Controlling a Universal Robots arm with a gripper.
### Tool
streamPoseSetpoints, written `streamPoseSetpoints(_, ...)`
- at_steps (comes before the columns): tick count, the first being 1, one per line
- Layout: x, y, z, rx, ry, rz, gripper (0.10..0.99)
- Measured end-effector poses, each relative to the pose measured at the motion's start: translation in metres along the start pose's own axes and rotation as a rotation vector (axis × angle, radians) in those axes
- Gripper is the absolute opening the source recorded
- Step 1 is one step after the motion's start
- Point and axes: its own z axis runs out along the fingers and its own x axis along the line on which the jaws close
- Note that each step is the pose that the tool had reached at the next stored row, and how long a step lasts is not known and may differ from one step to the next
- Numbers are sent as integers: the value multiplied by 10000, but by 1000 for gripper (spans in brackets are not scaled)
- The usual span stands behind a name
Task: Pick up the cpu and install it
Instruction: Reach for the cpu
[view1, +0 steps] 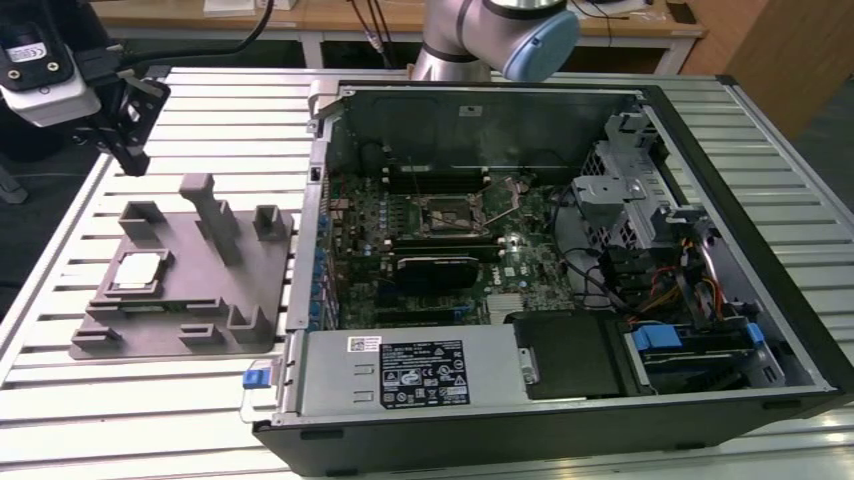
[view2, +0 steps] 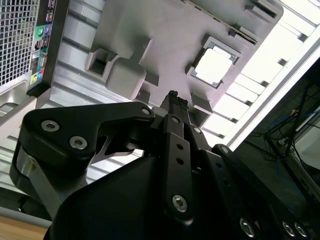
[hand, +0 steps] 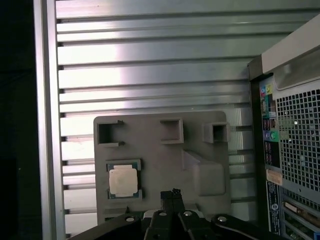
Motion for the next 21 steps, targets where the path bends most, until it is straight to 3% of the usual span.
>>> streamPoseSetpoints(21,173,-19,130,0,0,-1,106)
